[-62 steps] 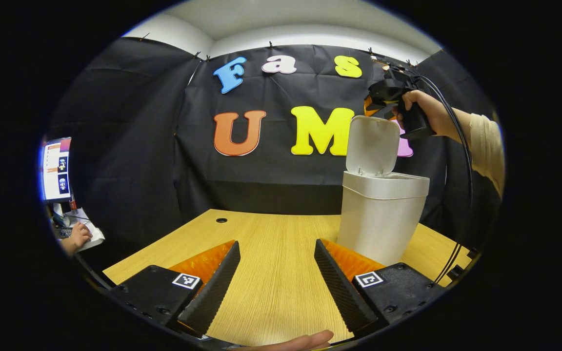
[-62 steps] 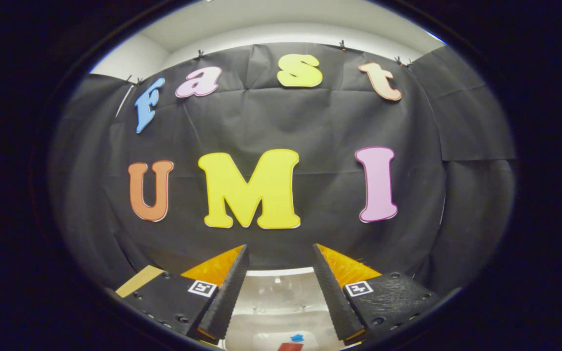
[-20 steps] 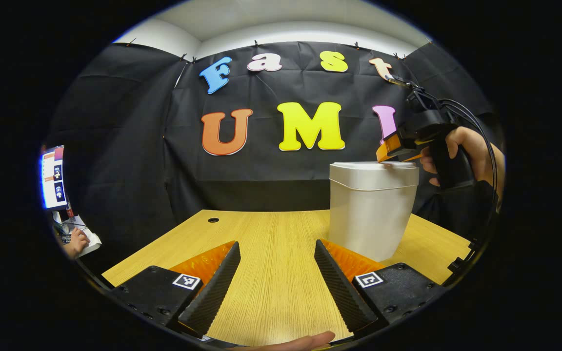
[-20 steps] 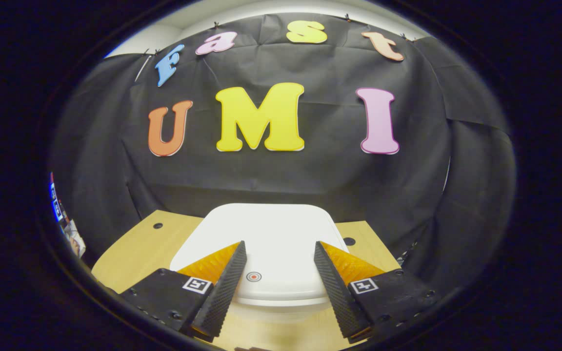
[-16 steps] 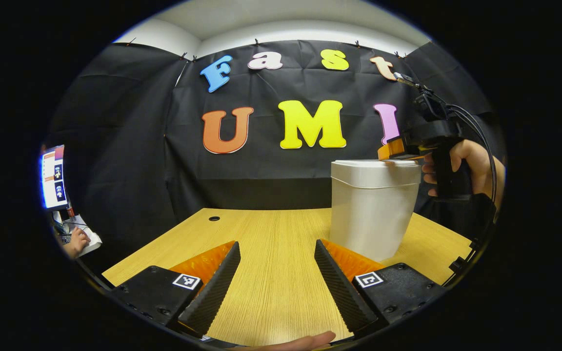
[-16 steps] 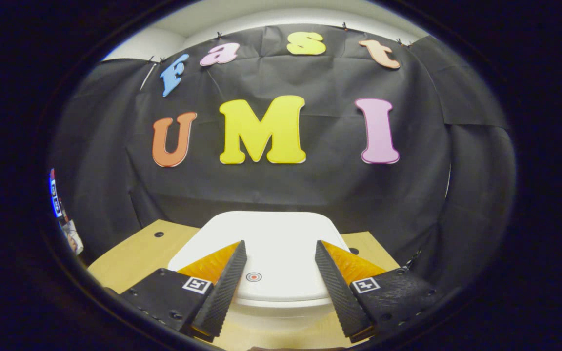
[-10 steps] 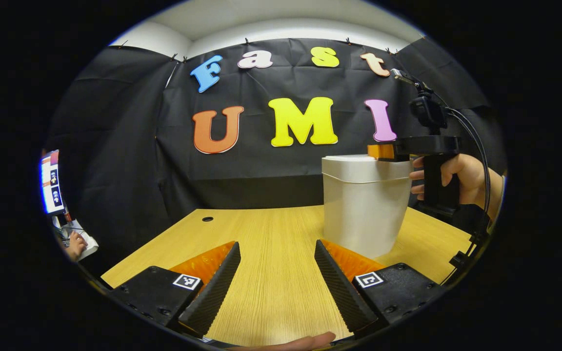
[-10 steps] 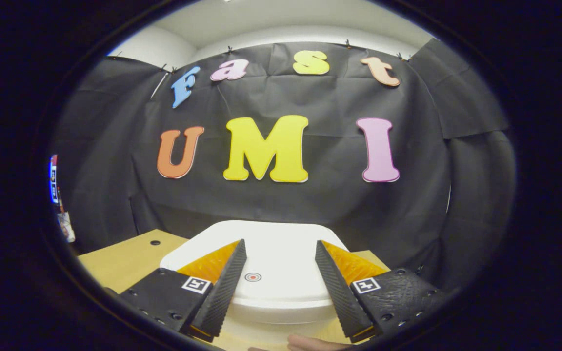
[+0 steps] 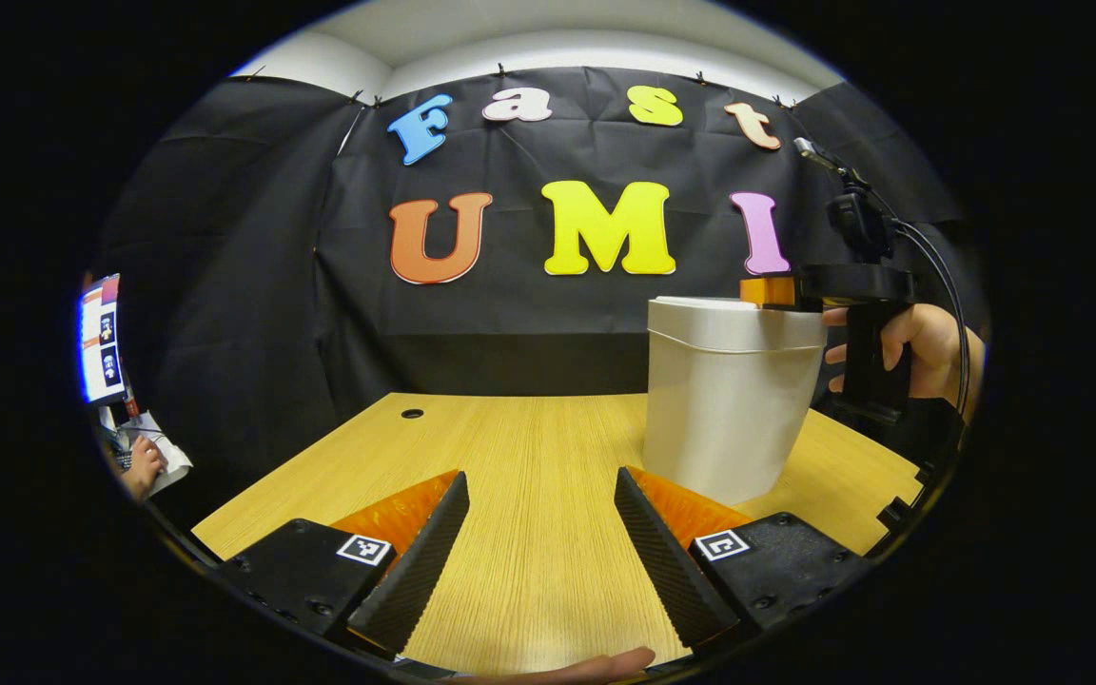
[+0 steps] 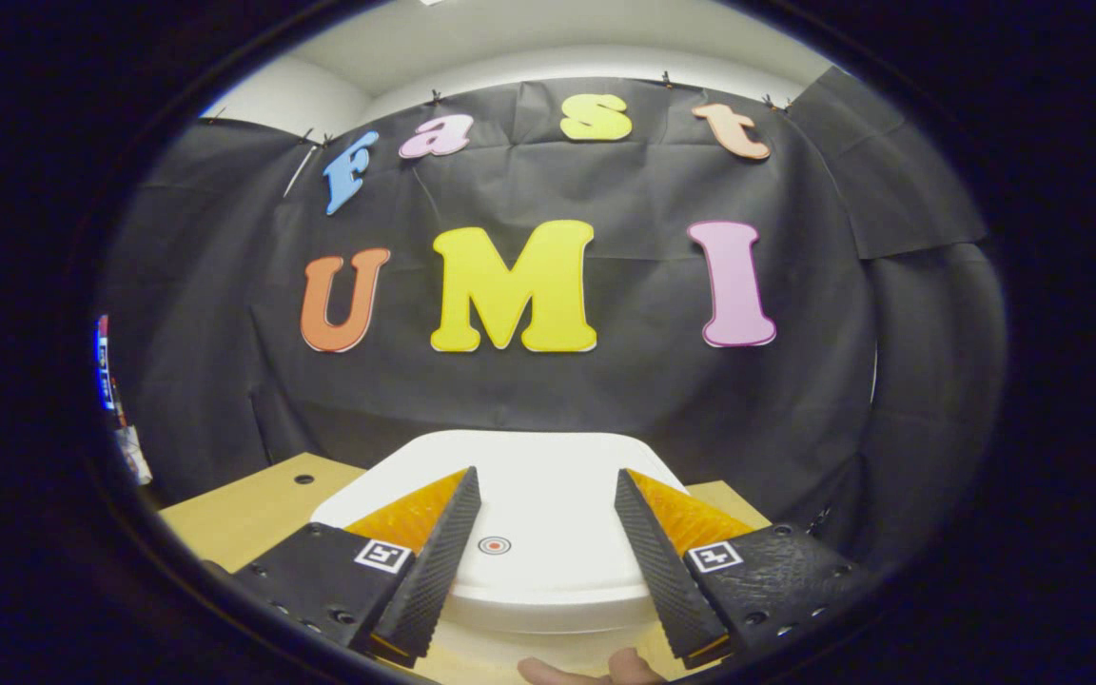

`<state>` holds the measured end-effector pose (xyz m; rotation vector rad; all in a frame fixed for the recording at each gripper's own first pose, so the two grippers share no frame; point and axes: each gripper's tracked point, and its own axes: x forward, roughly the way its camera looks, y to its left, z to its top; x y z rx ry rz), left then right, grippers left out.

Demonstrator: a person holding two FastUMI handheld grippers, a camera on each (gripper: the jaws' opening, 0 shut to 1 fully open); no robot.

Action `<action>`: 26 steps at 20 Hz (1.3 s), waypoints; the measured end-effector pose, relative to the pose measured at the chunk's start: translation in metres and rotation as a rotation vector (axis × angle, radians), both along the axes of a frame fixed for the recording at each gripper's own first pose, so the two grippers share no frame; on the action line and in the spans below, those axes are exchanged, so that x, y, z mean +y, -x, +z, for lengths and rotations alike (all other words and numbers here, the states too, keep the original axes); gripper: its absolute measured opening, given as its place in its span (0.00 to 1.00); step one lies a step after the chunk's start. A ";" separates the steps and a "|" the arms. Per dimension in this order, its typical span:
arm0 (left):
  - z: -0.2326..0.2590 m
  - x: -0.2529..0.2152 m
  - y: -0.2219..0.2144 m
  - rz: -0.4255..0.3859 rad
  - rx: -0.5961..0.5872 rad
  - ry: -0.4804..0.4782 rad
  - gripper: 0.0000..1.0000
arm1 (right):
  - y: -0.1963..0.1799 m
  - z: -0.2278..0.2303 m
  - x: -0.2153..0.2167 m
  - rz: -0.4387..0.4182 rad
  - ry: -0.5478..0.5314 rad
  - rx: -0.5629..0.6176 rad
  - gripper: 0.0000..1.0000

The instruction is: Press the lid of the desktop garbage bin to open it, pick up the crumpled paper on the desktop and throw it into the bin, then pick up the pop can on the desktop and drop it into the bin, and finally close the garbage bin lid.

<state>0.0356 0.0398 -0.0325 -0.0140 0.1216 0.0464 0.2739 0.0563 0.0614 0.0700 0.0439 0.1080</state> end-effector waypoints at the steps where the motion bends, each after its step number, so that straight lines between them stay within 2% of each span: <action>1: 0.000 0.001 0.000 0.000 -0.002 -0.001 1.00 | 0.001 0.001 -0.003 -0.014 -0.003 -0.007 0.90; 3: 0.002 -0.001 -0.001 -0.017 -0.011 -0.011 0.99 | 0.006 0.001 -0.007 -0.041 0.021 -0.008 0.97; 6: 0.000 0.005 -0.002 -0.010 -0.005 -0.009 1.00 | 0.015 0.005 -0.009 -0.077 0.060 -0.014 0.99; 7: -0.001 0.006 -0.001 -0.007 -0.005 -0.009 1.00 | 0.018 0.004 -0.010 -0.085 0.051 -0.011 0.96; 10: 0.000 0.008 -0.002 -0.008 -0.004 -0.001 0.99 | 0.029 0.002 0.000 -0.055 -0.014 0.014 0.94; 13: 0.003 0.011 -0.001 0.002 -0.012 0.004 1.00 | 0.054 0.002 -0.001 -0.045 0.015 -0.004 0.94; 15: 0.004 0.013 -0.001 0.005 -0.019 0.005 1.00 | 0.075 -0.004 -0.001 -0.028 -0.018 -0.015 0.95; 20: 0.005 0.016 0.000 0.021 -0.019 0.000 1.00 | 0.119 -0.063 -0.017 -0.012 -0.127 0.026 0.95; 26: 0.010 0.009 0.002 0.013 -0.036 -0.027 0.99 | 0.147 -0.122 -0.058 -0.049 -0.155 0.105 0.96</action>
